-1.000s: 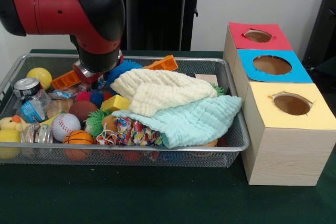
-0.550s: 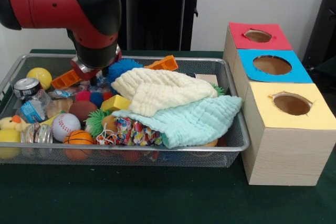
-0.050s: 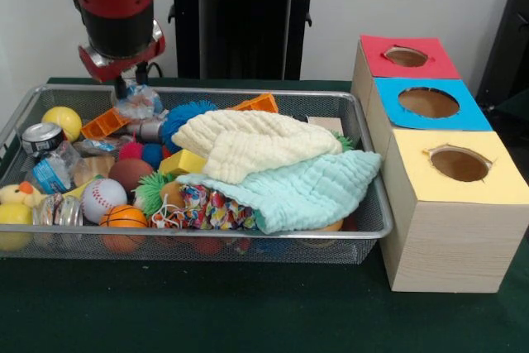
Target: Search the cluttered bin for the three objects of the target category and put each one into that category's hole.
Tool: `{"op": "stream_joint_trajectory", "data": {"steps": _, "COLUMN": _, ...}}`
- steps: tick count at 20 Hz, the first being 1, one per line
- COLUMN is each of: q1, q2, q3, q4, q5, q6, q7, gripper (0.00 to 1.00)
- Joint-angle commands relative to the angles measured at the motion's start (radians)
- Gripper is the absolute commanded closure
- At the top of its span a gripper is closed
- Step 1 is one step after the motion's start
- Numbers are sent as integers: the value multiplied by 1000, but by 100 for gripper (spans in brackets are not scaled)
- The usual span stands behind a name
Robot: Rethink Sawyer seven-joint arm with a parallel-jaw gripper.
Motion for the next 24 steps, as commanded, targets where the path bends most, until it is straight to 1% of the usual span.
{"op": "stream_joint_trajectory", "data": {"steps": 1, "q1": -40, "q2": -119, "q3": 122, "q4": 123, "q5": 90, "q6": 97, "q7": -311, "gripper": 100}}
{"op": "stream_joint_trajectory", "data": {"steps": 4, "q1": -75, "q2": -122, "q3": 172, "q4": 154, "q5": 157, "q6": 64, "q7": -287, "gripper": 100}}
{"op": "stream_joint_trajectory", "data": {"steps": 5, "q1": -80, "q2": -25, "q3": 158, "q4": 60, "q5": 139, "q6": 63, "q7": -297, "gripper": 100}}
{"op": "stream_joint_trajectory", "data": {"steps": 8, "q1": -89, "q2": -10, "q3": 201, "q4": 68, "q5": 203, "q6": 13, "q7": -244, "gripper": 100}}
{"op": "stream_joint_trajectory", "data": {"steps": 11, "q1": -82, "q2": -5, "q3": 223, "q4": 77, "q5": 234, "q6": -31, "q7": -186, "gripper": 100}}
{"op": "stream_joint_trajectory", "data": {"steps": 17, "q1": -59, "q2": -48, "q3": 266, "q4": 129, "q5": 280, "q6": -122, "q7": -75, "gripper": 100}}
{"op": "stream_joint_trajectory", "data": {"steps": 21, "q1": -44, "q2": -94, "q3": 292, "q4": 173, "q5": 323, "q6": -143, "q7": -15, "gripper": 100}}
{"op": "stream_joint_trajectory", "data": {"steps": 24, "q1": -36, "q2": -131, "q3": 313, "q4": 215, "q5": 360, "q6": -179, "q7": 29, "gripper": 100}}
